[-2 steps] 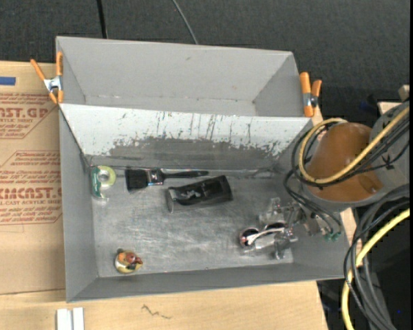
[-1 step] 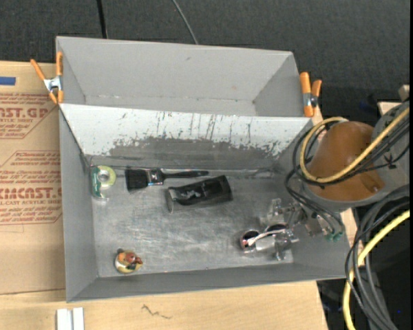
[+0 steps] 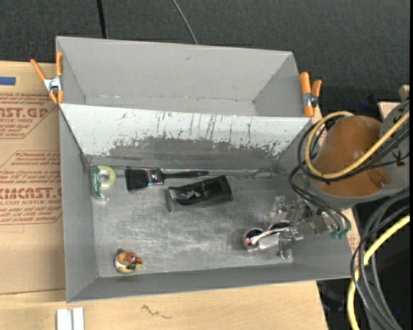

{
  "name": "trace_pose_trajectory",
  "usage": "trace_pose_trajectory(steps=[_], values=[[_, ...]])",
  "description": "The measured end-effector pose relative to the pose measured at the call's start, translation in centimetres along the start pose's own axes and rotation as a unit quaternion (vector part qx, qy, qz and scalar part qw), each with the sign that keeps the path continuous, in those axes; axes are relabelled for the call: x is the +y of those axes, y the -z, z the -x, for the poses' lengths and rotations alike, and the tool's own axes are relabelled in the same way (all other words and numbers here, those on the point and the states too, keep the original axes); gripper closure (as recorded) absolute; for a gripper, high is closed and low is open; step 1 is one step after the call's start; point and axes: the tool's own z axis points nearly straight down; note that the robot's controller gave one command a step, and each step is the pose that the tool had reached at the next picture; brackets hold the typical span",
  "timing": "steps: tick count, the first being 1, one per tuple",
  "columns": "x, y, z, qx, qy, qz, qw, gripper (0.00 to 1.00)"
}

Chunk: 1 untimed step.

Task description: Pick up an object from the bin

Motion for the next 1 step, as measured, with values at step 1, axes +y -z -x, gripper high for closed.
trace_pose_trajectory(steps=[1], values=[[-0.08,1.78,0.19,-0.0036,0.000,-0.002,1.0000,1.00]])
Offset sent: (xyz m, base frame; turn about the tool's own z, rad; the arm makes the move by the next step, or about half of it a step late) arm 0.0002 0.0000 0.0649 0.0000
